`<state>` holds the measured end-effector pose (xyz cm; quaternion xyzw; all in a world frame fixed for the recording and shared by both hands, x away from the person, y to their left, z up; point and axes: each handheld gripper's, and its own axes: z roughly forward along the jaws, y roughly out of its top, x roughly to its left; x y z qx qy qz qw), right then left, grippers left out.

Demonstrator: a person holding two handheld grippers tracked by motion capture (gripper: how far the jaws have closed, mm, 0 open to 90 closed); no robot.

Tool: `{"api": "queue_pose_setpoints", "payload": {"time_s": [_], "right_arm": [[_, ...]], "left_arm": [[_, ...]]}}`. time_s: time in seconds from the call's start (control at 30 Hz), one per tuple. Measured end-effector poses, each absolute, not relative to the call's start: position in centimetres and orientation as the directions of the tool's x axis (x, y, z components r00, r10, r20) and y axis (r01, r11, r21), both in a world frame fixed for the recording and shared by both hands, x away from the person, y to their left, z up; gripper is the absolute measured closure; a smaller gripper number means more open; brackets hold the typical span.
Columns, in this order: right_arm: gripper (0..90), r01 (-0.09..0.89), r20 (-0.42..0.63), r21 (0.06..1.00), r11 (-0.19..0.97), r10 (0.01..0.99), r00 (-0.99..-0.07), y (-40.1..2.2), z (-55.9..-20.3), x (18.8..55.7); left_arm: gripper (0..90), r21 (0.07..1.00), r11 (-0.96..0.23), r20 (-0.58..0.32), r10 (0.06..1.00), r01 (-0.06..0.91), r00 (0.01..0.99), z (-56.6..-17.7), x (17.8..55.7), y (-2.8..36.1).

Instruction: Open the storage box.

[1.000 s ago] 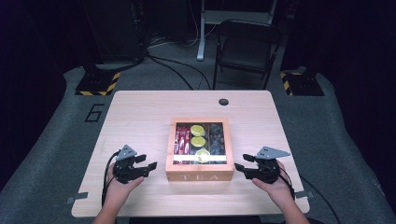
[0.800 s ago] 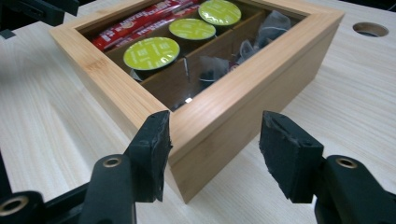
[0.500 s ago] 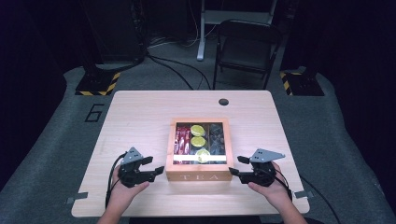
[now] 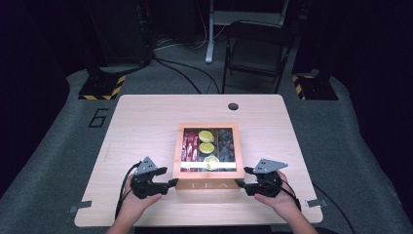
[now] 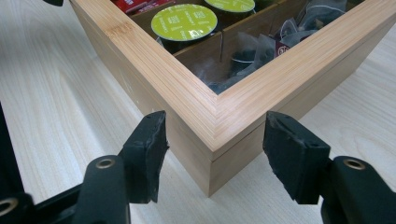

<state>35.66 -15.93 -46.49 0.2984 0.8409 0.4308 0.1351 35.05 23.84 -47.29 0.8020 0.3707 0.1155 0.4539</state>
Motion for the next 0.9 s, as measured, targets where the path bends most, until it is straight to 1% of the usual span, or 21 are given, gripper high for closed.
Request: {"api": "queue_pose_setpoints", "payload": {"time_s": [0.4, 0.43, 0.5, 0.53, 0.6, 0.63, 0.9], "right_arm": [[45.1, 0.4, 0.024, 0.787, 0.469, 0.625, -0.781, -15.9, -47.2, 35.9], [45.2, 0.396, 0.018, 0.78, 0.485, 0.614, -0.789, -15.9, -47.3, 35.9], [45.1, 0.405, 0.018, 0.778, 0.481, 0.626, -0.779, -15.7, -47.4, 35.9], [45.2, 0.405, 0.018, 0.774, 0.487, 0.621, -0.783, -15.7, -47.4, 35.9], [45.3, 0.407, 0.019, 0.774, 0.485, 0.625, -0.78, -15.7, -47.4, 35.9], [45.3, 0.403, 0.016, 0.775, 0.487, 0.622, -0.783, -15.7, -47.4, 35.9], [45.7, 0.396, 0.009, 0.777, 0.489, 0.621, -0.784, -15.8, -47.4, 35.9]], "left_arm": [[42.8, 0.794, -0.371, -0.127, 0.673, 0.481, 0.728, -47.6, 35.0, 23.2], [43.8, 0.792, -0.373, -0.128, 0.672, 0.484, 0.729, -47.6, 34.9, 23.1], [45.3, 0.792, -0.368, -0.134, 0.674, 0.487, 0.727, -47.7, 34.9, 23.0], [46.1, 0.793, -0.378, -0.119, 0.672, 0.477, 0.731, -47.7, 34.9, 22.8], [47.5, 0.79, -0.385, -0.117, 0.669, 0.477, 0.734, -47.7, 34.8, 22.7], [47.5, 0.792, -0.391, -0.102, 0.674, 0.47, 0.732, -47.7, 34.8, 22.6], [47.7, 0.794, -0.38, -0.099, 0.689, 0.474, 0.718, -47.8, 34.6, 22.4]]}}
